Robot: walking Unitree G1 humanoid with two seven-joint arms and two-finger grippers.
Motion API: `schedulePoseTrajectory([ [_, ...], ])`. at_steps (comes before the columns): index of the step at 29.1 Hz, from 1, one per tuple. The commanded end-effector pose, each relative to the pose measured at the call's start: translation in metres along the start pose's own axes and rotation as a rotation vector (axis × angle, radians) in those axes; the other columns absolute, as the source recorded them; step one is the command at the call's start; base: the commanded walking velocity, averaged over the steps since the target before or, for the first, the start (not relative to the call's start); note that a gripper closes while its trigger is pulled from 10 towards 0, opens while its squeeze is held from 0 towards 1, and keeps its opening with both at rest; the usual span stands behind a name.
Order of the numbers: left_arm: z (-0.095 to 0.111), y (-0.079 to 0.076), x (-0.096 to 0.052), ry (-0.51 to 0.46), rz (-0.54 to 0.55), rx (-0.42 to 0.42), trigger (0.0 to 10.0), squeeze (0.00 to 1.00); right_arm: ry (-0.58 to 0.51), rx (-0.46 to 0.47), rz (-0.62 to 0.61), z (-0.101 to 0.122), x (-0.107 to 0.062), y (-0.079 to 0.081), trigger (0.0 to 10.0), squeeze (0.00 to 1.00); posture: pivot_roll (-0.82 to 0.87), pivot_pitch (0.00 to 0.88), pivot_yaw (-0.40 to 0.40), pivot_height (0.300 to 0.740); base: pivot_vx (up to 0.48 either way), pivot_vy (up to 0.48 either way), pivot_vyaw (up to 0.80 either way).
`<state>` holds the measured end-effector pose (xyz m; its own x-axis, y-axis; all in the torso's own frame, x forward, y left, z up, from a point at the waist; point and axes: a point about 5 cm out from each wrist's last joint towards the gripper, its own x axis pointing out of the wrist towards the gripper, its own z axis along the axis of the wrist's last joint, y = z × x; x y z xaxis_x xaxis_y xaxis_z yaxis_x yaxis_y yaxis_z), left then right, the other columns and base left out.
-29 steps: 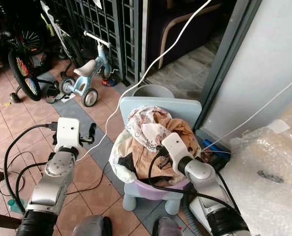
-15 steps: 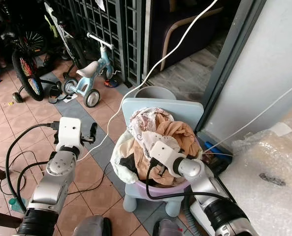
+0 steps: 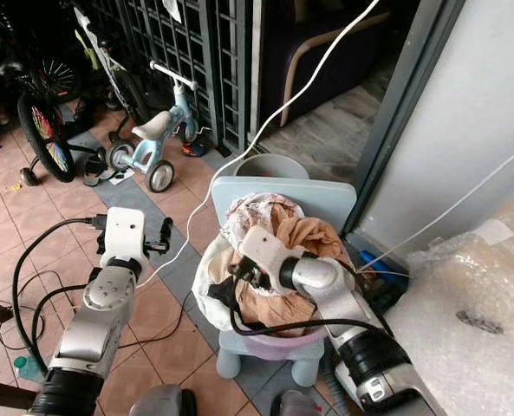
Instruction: Clothes washing
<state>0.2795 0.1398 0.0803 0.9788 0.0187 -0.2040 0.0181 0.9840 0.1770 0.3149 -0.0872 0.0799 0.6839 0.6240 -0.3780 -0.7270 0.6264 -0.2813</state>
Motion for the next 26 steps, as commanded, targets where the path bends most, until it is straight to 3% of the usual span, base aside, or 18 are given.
schedulePoseTrajectory([
  [1, 0.001, 0.004, -0.002, 0.002, 0.015, 0.017, 10.0, 0.00, 0.036, 0.031, -0.052, -0.009, 0.001, -0.002, 10.0, 1.00, 0.07, 0.026, 0.007, 0.740, 0.000, 0.000, 0.00],
  [2, -0.001, 0.007, -0.008, 0.007, 0.030, 0.017, 10.0, 0.00, 0.062, 0.037, -0.076, -0.009, 0.011, 0.003, 10.0, 0.68, 0.09, 0.049, 0.000, 0.740, 0.000, 0.000, 0.00],
  [3, -0.005, 0.013, -0.014, 0.011, 0.062, 0.021, 10.0, 0.00, 0.096, 0.048, -0.099, -0.010, 0.019, 0.009, 10.0, 0.00, 0.10, 0.058, -0.004, 0.740, 0.000, 0.000, 0.00],
  [6, -0.006, 0.017, -0.017, 0.011, 0.084, 0.027, 10.0, 0.00, 0.121, 0.057, -0.117, -0.011, 0.022, 0.010, 10.0, 0.00, 0.11, 0.065, -0.007, 0.740, 0.000, 0.000, 0.00],
  [8, -0.018, 0.036, -0.028, 0.060, 0.190, 0.008, 10.0, 0.00, 0.191, 0.041, -0.131, -0.020, 0.029, 0.017, 10.0, 0.00, 0.13, 0.090, -0.022, 0.740, 0.000, 0.000, 0.00],
  [10, -0.026, 0.046, -0.035, 0.098, 0.235, -0.008, 10.0, 0.00, 0.226, 0.030, -0.147, -0.026, 0.030, 0.019, 10.0, 0.00, 0.14, 0.098, -0.030, 0.740, 0.000, 0.000, 0.00],
  [15, -0.032, 0.047, -0.043, 0.135, 0.186, -0.035, 10.0, 0.00, 0.289, -0.014, -0.215, -0.038, 0.028, 0.014, 10.0, 0.00, 0.15, 0.109, -0.042, 0.740, 0.000, 0.000, 0.00],
  [16, -0.032, 0.044, -0.043, 0.140, 0.159, -0.034, 10.0, 0.00, 0.301, -0.015, -0.223, -0.041, 0.027, 0.013, 2.9, 0.00, 0.15, 0.112, -0.042, 0.740, 0.000, 0.000, 0.00],
  [17, -0.033, 0.036, -0.043, 0.152, 0.090, -0.004, 10.0, 0.00, 0.327, -0.014, -0.233, -0.047, 0.024, 0.012, 0.5, 0.00, 0.15, 0.114, -0.041, 0.740, 0.000, 0.000, 0.00],
  [18, -0.034, 0.032, -0.043, 0.156, 0.061, 0.013, 10.0, 0.00, 0.338, -0.011, -0.236, -0.050, 0.023, 0.011, 0.0, 0.00, 0.15, 0.114, -0.041, 0.740, 0.000, 0.000, 0.00],
  [22, -0.034, 0.018, -0.042, 0.162, -0.034, 0.067, 10.0, 0.00, 0.382, -0.004, -0.287, -0.063, 0.014, 0.004, 0.0, 0.00, 0.13, 0.114, -0.035, 0.740, 0.000, 0.000, 0.00],
  [26, -0.033, 0.017, -0.041, 0.164, -0.046, 0.080, 10.0, 0.00, 0.404, -0.001, -0.280, -0.069, 0.011, 0.005, 0.0, 0.00, 0.12, 0.109, -0.034, 0.740, 0.000, 0.000, 0.00],
])
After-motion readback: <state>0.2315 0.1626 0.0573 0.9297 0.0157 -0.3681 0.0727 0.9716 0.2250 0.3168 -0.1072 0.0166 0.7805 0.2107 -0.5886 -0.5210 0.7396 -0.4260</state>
